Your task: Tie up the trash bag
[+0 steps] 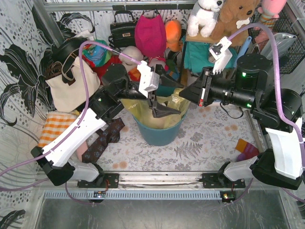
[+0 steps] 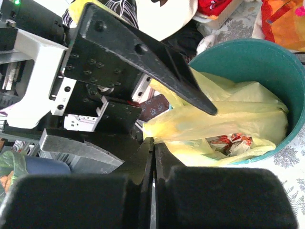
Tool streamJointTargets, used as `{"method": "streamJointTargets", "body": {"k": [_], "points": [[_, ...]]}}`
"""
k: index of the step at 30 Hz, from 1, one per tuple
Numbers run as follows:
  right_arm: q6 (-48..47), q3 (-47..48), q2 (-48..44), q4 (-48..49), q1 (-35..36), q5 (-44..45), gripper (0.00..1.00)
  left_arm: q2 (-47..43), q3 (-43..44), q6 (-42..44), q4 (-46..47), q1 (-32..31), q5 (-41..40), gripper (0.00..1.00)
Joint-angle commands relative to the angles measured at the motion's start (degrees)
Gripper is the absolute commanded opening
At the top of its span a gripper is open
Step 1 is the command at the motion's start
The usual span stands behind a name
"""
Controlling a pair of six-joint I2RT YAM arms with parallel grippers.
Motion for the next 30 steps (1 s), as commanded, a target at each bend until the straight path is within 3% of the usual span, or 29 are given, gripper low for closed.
{"method": "streamJointTargets", "body": {"k": [1,5,7,9,15,30], "points": [[1.0,-1.8,-1.3,3.0,0.2,-2.1,0.0,0.9,-1.8,-3.2,10.1,-0.1,3.5,0.97],[0.6,-1.7,-1.0,4.0,0.2,-2.6,0.0,2.6,-1.5,-6.1,14.2,-0.1,5.7,0.9],[0.5,-1.0,-0.7,4.2,0.2,-2.6,0.0,3.8,-0.8,-6.4,13.5,-0.1,7.0,0.79],[0.2,-0.5,-0.6,4.5,0.2,-2.4,0.0,4.9,-0.5,-6.1,12.4,-0.1,7.7,0.55],[0.1,-0.3,-0.8,5.6,0.2,-1.8,0.0,5.6,-1.6,-6.0,10.7,-0.1,8.9,0.22],[-0.7,-1.6,-2.6,8.4,0.2,2.0,0.0,3.2,-14.4,-5.8,11.7,0.0,5.2,0.15]]}}
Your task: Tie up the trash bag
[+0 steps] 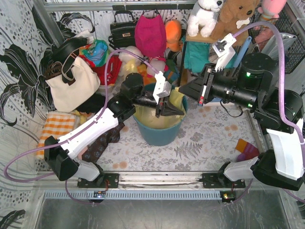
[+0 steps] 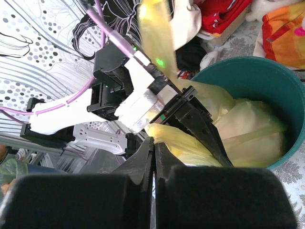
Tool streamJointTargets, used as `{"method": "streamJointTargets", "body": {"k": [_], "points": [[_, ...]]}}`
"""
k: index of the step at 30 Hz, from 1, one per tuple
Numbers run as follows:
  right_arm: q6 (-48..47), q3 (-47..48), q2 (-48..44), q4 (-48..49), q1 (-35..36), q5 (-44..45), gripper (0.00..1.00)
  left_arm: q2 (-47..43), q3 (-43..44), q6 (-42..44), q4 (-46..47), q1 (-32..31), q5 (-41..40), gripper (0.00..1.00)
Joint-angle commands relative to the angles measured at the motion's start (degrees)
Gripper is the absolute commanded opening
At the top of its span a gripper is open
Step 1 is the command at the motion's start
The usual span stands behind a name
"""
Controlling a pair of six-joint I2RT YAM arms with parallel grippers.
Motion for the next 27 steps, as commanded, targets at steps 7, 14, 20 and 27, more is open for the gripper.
{"method": "streamJointTargets", "body": {"k": [7,14,20,27], "points": [[-0.6,-1.6,-2.3,4.8,0.2,1.5,0.0,-2.7,-1.5,0.2,1.5,0.0,-2.5,0.0],[-0.5,-3.9,-2.8,5.1,0.1,1.2,0.0,-5.4,0.7,-3.7,4.2,0.0,-3.2,0.67],[-0.5,-5.6,-3.3,5.3,0.2,0.7,0.0,-9.9,4.4,-5.7,4.8,0.0,-7.7,0.84],[-0.4,-7.7,-3.9,6.5,0.2,-0.5,0.0,-11.0,7.2,-6.4,3.9,0.0,-8.5,0.74]]}}
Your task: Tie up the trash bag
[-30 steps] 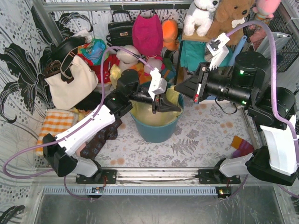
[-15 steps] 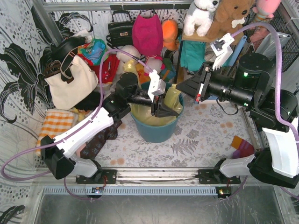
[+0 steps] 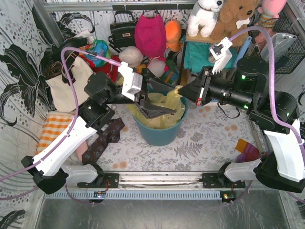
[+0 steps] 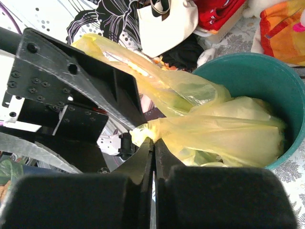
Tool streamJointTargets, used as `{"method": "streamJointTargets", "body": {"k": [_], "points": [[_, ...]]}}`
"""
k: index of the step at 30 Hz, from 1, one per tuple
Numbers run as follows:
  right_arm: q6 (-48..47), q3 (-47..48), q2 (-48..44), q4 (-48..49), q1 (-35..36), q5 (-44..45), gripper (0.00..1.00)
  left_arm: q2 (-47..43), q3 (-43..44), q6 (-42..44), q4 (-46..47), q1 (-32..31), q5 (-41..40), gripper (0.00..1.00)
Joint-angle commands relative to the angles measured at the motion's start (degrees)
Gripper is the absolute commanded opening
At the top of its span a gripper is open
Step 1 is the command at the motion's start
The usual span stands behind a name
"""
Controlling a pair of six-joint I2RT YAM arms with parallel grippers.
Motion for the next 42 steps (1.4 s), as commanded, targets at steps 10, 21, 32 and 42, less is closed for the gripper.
{"method": "streamJointTargets", "body": {"k": [10,21,32,42], "points": [[-0.2,-1.4,-1.1,4.4,0.2,-4.7,0.0,1.9,2.0,2.0,0.9,0.0,-5.6,0.82],[0.4,-2.9,-1.9,4.8,0.2,-5.8,0.0,3.3,2.8,6.6,2.0,0.0,-4.8,0.82],[-0.3,-2.9,-2.4,4.5,0.2,-4.3,0.0,1.6,-0.8,5.7,4.3,0.1,0.4,0.42],[-1.9,-2.8,-2.8,5.7,0.2,-2.3,0.18,0.3,-1.8,3.2,5.7,0.1,-1.5,0.0]]}}
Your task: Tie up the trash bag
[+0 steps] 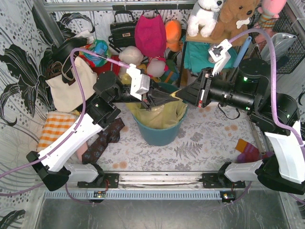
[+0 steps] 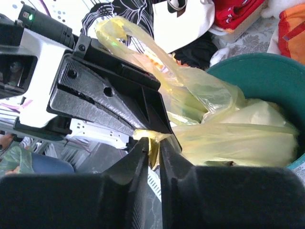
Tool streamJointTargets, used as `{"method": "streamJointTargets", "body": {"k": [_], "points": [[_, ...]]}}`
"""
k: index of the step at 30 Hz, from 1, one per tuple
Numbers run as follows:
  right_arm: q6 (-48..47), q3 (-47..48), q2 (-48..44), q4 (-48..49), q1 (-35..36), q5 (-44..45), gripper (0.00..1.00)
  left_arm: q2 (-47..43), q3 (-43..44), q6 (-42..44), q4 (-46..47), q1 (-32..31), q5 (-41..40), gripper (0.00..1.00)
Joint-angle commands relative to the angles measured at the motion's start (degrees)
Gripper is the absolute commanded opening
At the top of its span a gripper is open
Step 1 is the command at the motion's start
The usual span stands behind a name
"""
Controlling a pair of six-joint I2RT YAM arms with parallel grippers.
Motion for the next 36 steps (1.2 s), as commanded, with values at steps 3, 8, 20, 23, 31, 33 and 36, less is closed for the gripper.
{"method": "streamJointTargets", "body": {"k": [3,8,20,23,31,33,36], "points": [[-3.7,2.7,-0.3,4.5,0.2,4.9,0.42,-3.3,-3.0,-2.5,4.1,0.1,-0.9,0.0],[-8.2,10.3,5.5,6.5,0.1,6.0,0.54,-6.6,-8.8,-5.2,8.7,0.1,-1.6,0.0],[-16.1,24.7,24.6,5.9,-1.9,-13.7,0.79,-11.4,-15.9,-5.9,11.1,0.1,3.4,0.0],[-17.4,23.4,25.6,7.4,-1.9,-17.9,0.8,-11.6,-16.1,-6.0,11.1,0.1,4.0,0.0],[-19.4,21.5,25.0,9.5,-1.9,-23.1,0.86,-12.0,-19.8,-8.9,15.0,0.1,4.9,0.0],[-19.6,19.9,24.0,11.2,-1.8,-24.5,0.88,-12.0,-20.5,-9.4,15.2,0.1,5.2,0.0],[-19.9,20.0,24.1,11.0,-1.7,-24.7,0.91,-12.2,-21.4,-10.1,15.8,0.1,5.3,0.0]]}}
